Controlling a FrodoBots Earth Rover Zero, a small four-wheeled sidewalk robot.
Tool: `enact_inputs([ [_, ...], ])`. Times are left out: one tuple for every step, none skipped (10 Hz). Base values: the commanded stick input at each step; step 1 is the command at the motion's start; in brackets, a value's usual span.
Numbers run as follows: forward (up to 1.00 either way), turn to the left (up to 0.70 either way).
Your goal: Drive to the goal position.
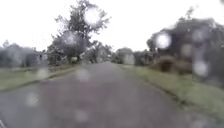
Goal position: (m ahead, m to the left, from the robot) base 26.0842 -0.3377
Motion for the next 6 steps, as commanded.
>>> enact_inputs([
  [1.0,0.0],
  [1.0,0.0],
  [1.0,0.0],
  [1.0,0.0],
  [1.0,0.0],
  [1.0,0.0],
])
